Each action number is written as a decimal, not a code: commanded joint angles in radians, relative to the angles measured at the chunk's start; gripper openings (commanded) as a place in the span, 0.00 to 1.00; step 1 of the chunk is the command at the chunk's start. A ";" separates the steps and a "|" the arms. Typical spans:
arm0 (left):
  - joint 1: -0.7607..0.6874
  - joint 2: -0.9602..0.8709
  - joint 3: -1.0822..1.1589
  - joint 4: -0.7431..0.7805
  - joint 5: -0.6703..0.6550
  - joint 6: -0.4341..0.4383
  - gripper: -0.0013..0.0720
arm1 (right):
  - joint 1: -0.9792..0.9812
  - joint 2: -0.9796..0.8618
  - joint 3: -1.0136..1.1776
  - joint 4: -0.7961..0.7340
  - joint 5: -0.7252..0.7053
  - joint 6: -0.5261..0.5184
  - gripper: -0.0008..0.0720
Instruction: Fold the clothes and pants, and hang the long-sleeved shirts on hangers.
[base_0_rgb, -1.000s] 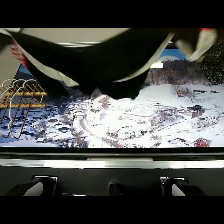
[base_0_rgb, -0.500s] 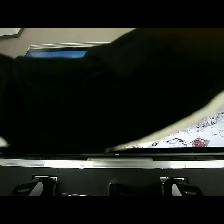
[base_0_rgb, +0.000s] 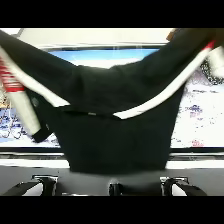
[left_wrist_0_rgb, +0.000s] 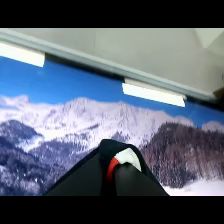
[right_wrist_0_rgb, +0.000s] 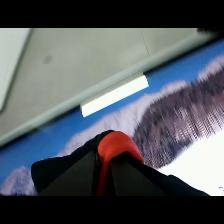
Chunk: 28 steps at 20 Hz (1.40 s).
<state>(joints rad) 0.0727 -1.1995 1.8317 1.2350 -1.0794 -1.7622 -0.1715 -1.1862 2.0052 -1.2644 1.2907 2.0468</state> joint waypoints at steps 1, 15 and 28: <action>-0.072 -0.318 -0.016 -0.021 0.048 0.008 0.07 | 0.009 -0.258 -0.114 0.059 0.040 0.019 0.07; -0.036 -0.589 -0.001 -0.217 -0.072 -0.014 0.86 | -0.080 -0.485 -0.122 -0.144 0.111 -0.295 0.61; 0.146 0.064 -1.033 -0.252 0.012 0.162 0.86 | -0.378 0.065 -1.278 0.364 0.007 -0.572 0.78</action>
<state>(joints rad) 0.2077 -1.2285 1.0180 1.0973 -1.1309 -1.6650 -0.5369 -1.1839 0.9749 -1.0542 1.3624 1.5780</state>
